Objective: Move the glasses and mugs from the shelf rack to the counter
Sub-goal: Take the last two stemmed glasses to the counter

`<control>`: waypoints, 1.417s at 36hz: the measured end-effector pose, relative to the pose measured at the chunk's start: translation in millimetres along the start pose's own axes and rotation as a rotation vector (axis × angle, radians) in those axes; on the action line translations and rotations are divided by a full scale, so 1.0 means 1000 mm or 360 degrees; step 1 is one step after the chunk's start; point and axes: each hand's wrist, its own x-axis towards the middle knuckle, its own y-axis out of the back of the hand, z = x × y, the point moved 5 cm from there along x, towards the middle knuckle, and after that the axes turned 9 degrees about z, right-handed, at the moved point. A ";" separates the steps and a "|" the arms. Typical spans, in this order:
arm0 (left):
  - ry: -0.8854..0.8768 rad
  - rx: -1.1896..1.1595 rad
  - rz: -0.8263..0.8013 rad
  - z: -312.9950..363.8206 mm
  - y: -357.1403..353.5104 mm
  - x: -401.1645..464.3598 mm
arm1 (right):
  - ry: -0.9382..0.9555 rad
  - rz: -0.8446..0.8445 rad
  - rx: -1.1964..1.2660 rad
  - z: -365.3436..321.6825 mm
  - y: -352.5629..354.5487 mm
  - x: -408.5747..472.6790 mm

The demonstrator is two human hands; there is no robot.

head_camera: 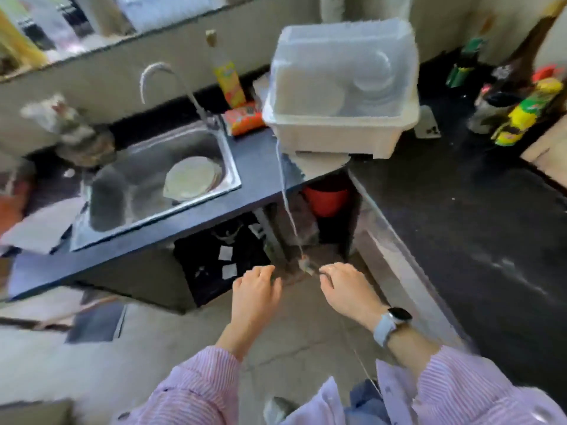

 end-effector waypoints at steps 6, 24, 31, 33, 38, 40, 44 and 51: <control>0.0553 -0.0038 0.0157 -0.195 0.046 -0.082 | 0.0459 -0.0279 -0.0010 -0.187 -0.096 -0.010; 0.1674 -0.0114 0.0512 -0.517 0.122 -0.192 | 0.1448 -0.0889 -0.0126 -0.551 -0.292 0.004; 0.1735 -0.0124 0.0607 -0.627 0.184 -0.123 | 0.1556 -0.0883 -0.0078 -0.671 -0.330 0.067; 0.1716 -0.0131 0.0676 -0.655 0.206 -0.099 | 0.1522 -0.0897 -0.0057 -0.702 -0.336 0.087; 0.1649 -0.0187 0.0807 -0.713 0.243 -0.049 | 0.1539 -0.0863 -0.0049 -0.766 -0.351 0.129; 0.1616 -0.0231 0.0826 -0.736 0.249 -0.032 | 0.1539 -0.0825 -0.0042 -0.786 -0.359 0.146; 0.1517 -0.0378 0.0844 -0.786 0.252 0.006 | 0.1477 -0.0726 -0.0044 -0.821 -0.375 0.184; 0.1157 -0.0632 0.0886 -0.884 0.275 0.109 | 0.1251 -0.0388 0.0053 -0.886 -0.386 0.262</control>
